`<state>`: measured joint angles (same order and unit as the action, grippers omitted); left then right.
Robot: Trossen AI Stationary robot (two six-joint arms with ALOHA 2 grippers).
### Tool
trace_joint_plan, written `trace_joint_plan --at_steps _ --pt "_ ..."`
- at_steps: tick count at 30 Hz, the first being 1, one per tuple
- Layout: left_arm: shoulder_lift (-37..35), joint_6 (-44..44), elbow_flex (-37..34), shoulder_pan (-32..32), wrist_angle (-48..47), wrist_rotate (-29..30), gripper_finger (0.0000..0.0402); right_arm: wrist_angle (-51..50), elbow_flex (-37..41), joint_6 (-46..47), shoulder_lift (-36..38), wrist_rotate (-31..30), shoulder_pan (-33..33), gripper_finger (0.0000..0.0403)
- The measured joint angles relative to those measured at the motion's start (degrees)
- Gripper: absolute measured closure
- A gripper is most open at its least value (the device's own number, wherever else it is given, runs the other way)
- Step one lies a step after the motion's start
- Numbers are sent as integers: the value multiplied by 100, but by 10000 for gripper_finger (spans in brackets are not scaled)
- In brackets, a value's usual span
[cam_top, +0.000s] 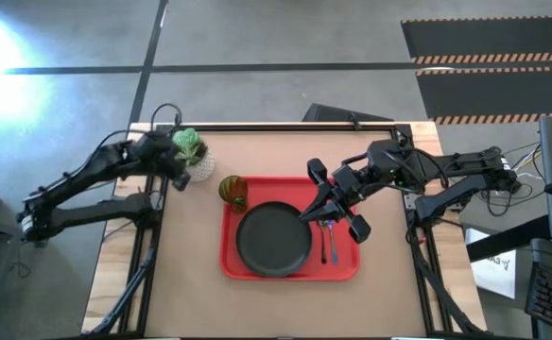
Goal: Pick and place plate/cup/fork/spoon on tray
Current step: Move the red tray to the center of the table
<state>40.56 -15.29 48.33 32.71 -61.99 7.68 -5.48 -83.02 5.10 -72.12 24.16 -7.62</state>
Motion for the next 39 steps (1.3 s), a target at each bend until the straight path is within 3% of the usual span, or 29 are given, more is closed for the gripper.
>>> trace_joint_plan --at_steps 10,16,21,28,39 --pt "-1060 -1509 -1476 -1045 -43 -377 402 -15 0 -205 0 -2 0 394" --pt "-1041 -1990 -1751 -2122 953 -280 402 -15 0 -204 0 -3 0 394" --pt "-557 -2505 -1773 -3011 1518 34 402 -15 0 -174 0 -7 0 394" --pt "551 -3511 -1937 -4176 1507 332 402 -20 0 -173 0 -4 0 394" --pt "1913 -3850 -1907 -4650 2800 344 402 -22 0 -13 0 5 0 394"
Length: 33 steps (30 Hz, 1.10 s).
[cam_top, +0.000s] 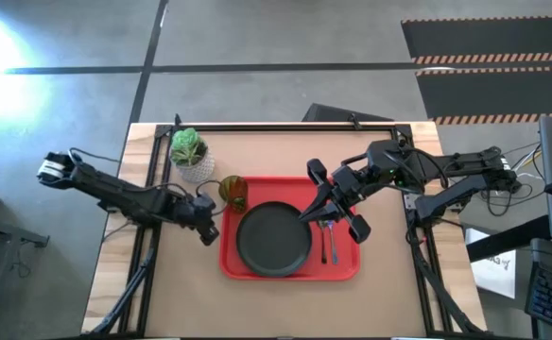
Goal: Pick and place plate/cup/fork/spoon on tray
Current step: Move the red tray to the center of the table
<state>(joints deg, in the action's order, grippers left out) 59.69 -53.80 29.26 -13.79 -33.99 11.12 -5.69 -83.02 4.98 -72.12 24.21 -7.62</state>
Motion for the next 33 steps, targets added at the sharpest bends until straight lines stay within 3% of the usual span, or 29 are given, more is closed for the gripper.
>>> trace_joint_plan --at_steps 21,33 --pt "1115 -140 9 -229 1281 -70 402 0 0 106 2 154 -2 394" --pt "1146 -293 4 -256 1597 -97 402 0 0 205 32 174 -2 394"
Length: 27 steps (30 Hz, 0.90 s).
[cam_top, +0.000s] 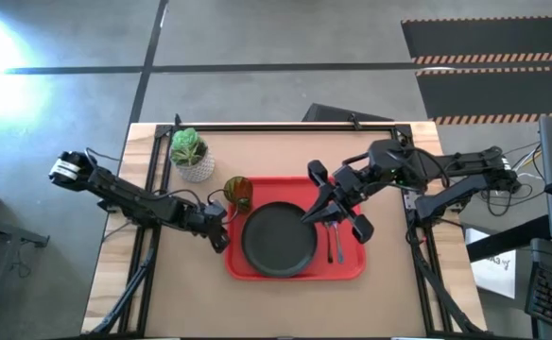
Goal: Pick and place plate/cup/fork/spoon on tray
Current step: Move the red tray to the center of the table, then return to Home Position
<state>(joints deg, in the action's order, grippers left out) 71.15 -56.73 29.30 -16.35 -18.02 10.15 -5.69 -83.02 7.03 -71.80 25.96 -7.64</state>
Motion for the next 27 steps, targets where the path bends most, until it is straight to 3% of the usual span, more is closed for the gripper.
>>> trace_joint_plan --at_steps 8,14,27 --pt "0 79 50 -27 -23 76 402 -27 0 -49 127 1 0 394" --pt "-238 712 575 -27 -64 277 402 -488 0 -404 382 -10 2 394" --pt "-1792 3395 2416 -112 -843 2092 402 -1486 3 -957 1279 -574 2 394"
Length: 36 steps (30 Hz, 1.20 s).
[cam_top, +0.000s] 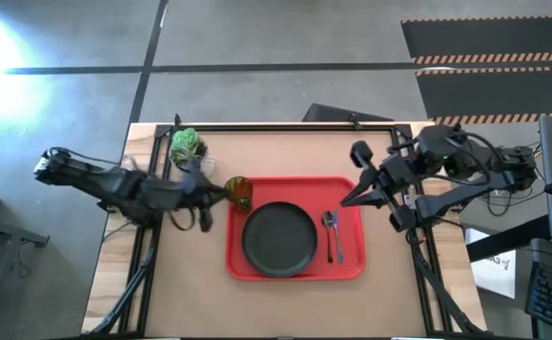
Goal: Pick and place plate/cup/fork/spoon on tray
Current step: Return to Home Position
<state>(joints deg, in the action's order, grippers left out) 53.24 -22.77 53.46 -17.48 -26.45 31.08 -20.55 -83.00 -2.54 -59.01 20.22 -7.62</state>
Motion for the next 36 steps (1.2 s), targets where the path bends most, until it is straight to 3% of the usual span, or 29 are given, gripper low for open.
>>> trace_joint_plan --at_steps 5,13,16,21,36 --pt "-641 633 245 0 13 151 402 -265 12 47 182 -582 0 394" --pt "-1368 862 196 2 50 238 402 -319 15 -280 366 -891 2 394" --pt "-1489 919 187 2 40 308 402 -439 15 -330 399 -979 2 394" --pt "-1552 1850 154 2 98 352 402 -927 15 -415 348 -989 2 394" --pt "-1769 2784 167 4 351 408 402 -1448 19 -715 519 -978 2 394"
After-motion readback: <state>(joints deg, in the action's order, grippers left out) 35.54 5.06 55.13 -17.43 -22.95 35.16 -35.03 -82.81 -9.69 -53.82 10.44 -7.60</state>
